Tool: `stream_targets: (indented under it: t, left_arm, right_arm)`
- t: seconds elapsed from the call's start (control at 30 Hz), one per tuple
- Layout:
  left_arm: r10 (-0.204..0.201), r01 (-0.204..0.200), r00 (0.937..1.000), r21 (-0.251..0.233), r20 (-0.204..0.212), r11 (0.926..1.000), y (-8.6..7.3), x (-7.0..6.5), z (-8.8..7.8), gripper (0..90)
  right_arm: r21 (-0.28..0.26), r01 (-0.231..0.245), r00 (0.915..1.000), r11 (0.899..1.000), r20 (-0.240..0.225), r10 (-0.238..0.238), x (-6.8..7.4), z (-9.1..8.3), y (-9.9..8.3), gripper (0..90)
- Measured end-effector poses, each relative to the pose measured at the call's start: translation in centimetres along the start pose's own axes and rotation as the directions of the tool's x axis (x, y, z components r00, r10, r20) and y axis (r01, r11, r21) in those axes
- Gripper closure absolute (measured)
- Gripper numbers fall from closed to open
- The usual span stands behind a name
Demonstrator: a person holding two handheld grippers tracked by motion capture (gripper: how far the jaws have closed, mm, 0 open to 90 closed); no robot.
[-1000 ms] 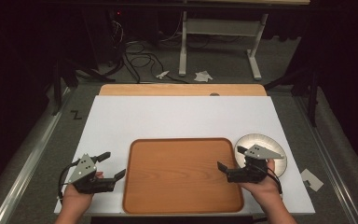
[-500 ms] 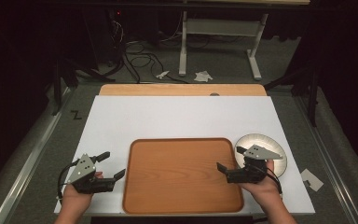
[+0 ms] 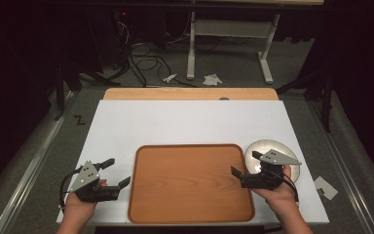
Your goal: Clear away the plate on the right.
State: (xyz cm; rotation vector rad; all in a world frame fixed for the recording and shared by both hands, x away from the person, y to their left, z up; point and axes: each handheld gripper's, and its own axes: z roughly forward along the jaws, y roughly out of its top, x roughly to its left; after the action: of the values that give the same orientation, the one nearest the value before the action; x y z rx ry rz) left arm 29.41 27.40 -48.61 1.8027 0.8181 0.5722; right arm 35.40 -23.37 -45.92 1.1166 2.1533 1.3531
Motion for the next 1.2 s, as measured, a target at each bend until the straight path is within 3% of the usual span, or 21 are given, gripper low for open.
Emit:
stream_targets:
  t: [0.33, 0.73, 1.2]
  left_arm:
    - [-0.001, 0.001, 1.0, -0.002, 0.001, 1.0, 0.0, 0.0, 0.0, 15.7]
    - [-0.002, 0.002, 1.0, -0.003, 0.001, 1.0, 0.1, 0.1, 0.0, 15.7]
    - [0.001, -0.001, 1.0, -0.003, 0.004, 1.0, 0.3, 0.1, 0.4, 15.7]
  right_arm:
    - [-0.008, -0.008, 0.999, 1.0, 0.044, 0.008, -1.3, -0.8, 0.0, 0.0]
    - [-0.033, -0.049, 0.9942, 0.998, 0.094, 0.052, -3.3, -1.9, -0.2, 0.0]
    - [-0.062, -0.097, 0.9803, 0.993, 0.167, 0.107, -5.4, -3.5, -0.7, 0.0]
